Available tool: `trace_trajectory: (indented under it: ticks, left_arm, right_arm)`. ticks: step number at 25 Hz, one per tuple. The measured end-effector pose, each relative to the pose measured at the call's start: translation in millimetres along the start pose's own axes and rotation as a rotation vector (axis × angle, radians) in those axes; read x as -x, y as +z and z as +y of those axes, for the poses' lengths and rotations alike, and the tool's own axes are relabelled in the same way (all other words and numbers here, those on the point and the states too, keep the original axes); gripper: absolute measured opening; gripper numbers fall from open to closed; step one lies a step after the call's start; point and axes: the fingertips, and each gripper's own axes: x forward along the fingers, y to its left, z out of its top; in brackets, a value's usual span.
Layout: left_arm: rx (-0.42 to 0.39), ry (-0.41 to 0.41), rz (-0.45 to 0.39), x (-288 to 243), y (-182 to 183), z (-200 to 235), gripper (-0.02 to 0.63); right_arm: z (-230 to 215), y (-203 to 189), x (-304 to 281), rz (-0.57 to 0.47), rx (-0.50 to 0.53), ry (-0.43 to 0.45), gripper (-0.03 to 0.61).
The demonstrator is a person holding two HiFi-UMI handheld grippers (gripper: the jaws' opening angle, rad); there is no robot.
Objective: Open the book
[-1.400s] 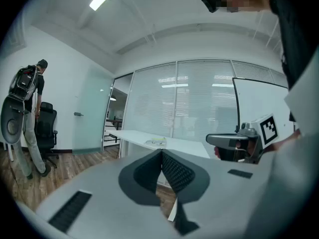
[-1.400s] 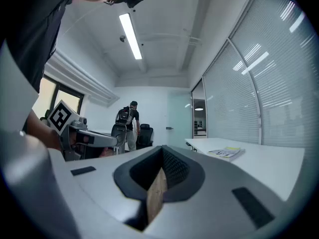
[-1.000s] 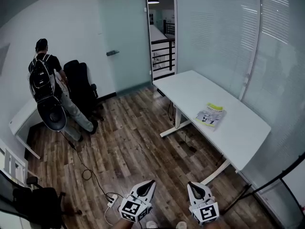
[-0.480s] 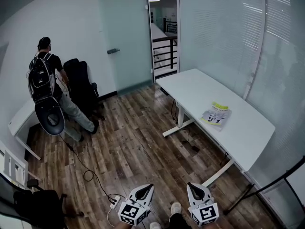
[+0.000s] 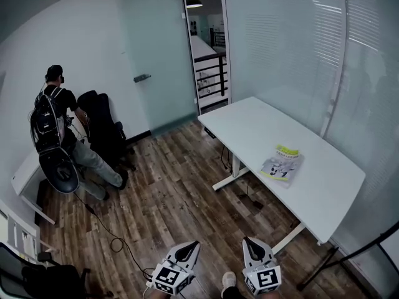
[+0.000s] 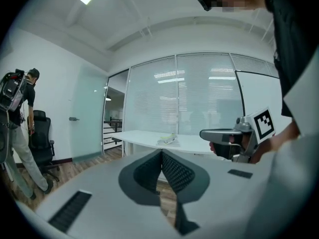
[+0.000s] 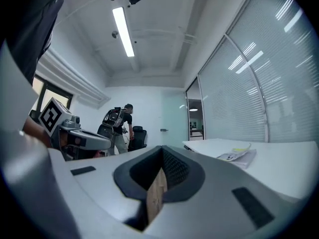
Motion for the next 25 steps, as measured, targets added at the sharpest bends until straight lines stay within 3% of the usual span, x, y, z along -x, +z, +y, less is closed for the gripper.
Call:
trace_trajectory:
  ticks: [8,25]
  left_arm:
    - [-0.009,0.024,0.011,-67.1,8.5,31.9,0.014]
    - [-0.05,-0.016,0.013,-171.6,24.9,37.7,0.014]
  right_arm:
    - [-53.5,-0.3,-54.9,0.025,-0.023,0.022,0.003]
    - [-115.9,-4.2,-115.9,0.049,0.036,0.123,0.005]
